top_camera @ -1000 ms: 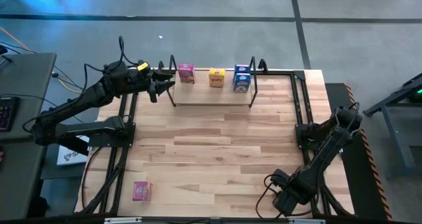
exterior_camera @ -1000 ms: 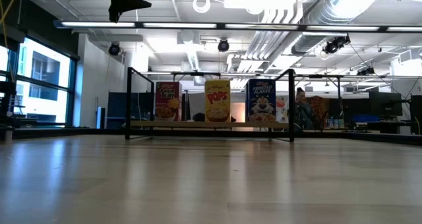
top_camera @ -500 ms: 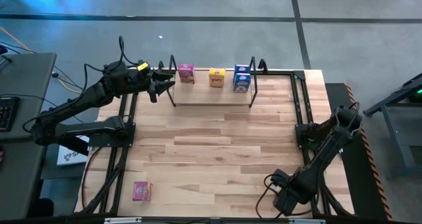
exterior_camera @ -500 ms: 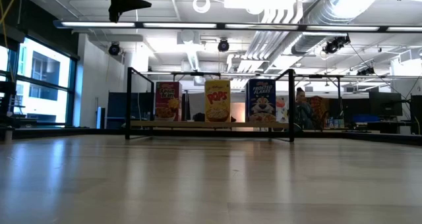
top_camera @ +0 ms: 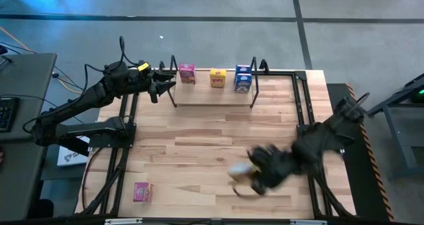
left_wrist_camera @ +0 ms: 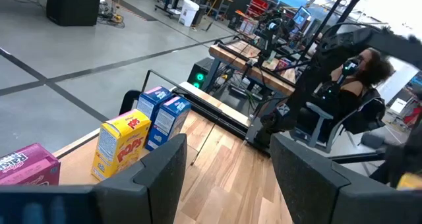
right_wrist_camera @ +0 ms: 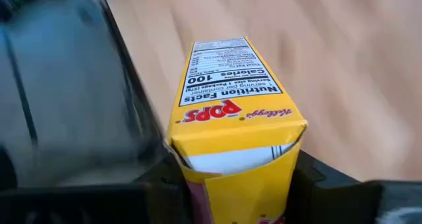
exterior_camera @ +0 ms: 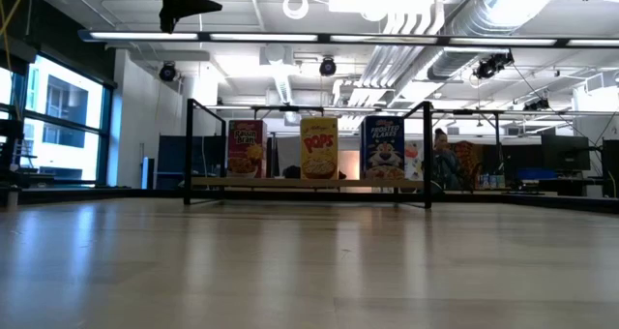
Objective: Stack cereal on shelf
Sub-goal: Put the yellow cereal box aligned with the other yellow cereal box on the shelf
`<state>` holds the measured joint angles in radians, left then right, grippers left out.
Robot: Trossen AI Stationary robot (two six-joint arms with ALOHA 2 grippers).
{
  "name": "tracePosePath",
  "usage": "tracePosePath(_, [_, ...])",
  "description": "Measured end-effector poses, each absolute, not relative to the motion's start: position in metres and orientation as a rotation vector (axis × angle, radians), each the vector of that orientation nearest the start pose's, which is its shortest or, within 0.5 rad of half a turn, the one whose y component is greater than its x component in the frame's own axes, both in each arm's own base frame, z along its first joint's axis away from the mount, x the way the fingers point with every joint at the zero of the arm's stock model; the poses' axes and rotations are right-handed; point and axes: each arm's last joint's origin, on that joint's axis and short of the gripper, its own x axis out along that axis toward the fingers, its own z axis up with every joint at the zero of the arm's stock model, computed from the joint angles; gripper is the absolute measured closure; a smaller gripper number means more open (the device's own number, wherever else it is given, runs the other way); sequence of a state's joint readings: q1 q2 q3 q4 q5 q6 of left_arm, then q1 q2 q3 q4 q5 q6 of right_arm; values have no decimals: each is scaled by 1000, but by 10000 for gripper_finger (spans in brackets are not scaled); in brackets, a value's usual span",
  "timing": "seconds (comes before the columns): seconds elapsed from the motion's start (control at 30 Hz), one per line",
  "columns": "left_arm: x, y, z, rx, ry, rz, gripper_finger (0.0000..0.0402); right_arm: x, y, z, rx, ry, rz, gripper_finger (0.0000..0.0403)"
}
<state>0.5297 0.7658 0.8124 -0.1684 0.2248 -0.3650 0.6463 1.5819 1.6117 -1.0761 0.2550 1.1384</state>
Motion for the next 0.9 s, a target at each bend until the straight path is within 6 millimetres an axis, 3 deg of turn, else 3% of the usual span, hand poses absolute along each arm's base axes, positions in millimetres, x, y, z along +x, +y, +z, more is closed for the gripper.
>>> tracePosePath(0.2, [147,79,346,-407,57,322,193,311,104,403,305,742,-268,279])
tracePosePath(0.37, [147,79,346,-407,57,322,193,343,30,415,139,738,-395,279])
tracePosePath(0.5, [147,79,346,-406,56,321,193,365,-23,406,90,814,-408,279])
tracePosePath(0.6, [147,79,346,-407,57,322,193,381,-54,385,55,933,-355,279])
tracePosePath(0.73, [147,79,346,-407,57,322,193,395,-86,347,-41,1118,-324,279])
tracePosePath(0.9, [147,79,346,-406,55,325,193,403,-112,318,-121,1241,-281,279])
